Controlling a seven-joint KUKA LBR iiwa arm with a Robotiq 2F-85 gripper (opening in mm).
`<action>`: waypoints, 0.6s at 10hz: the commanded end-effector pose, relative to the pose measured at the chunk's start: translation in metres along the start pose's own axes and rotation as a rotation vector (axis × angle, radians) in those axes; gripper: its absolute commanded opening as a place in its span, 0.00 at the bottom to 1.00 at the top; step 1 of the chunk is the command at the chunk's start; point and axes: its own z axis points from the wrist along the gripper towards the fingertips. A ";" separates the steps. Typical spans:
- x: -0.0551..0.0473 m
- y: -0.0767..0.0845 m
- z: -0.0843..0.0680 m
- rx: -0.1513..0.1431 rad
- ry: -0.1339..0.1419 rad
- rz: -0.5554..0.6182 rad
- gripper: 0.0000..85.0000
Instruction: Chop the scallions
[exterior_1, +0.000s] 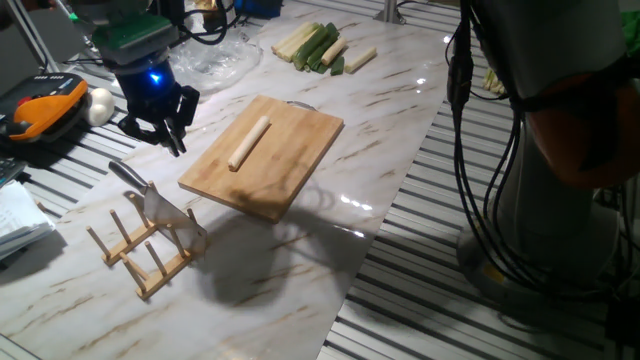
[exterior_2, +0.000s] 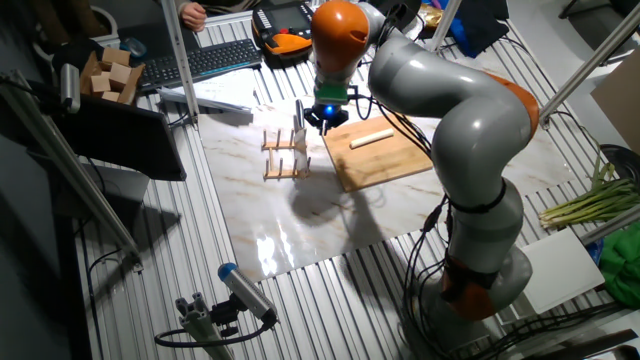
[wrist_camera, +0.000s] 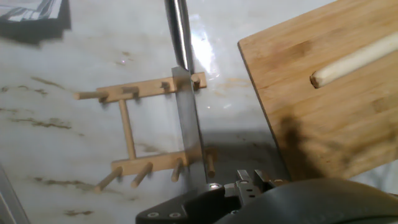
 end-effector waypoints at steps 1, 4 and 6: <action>0.000 0.000 0.000 -0.017 0.009 -0.035 0.20; 0.000 0.000 0.000 -0.039 0.018 -0.109 0.40; 0.000 0.000 0.000 -0.062 0.011 -0.142 0.40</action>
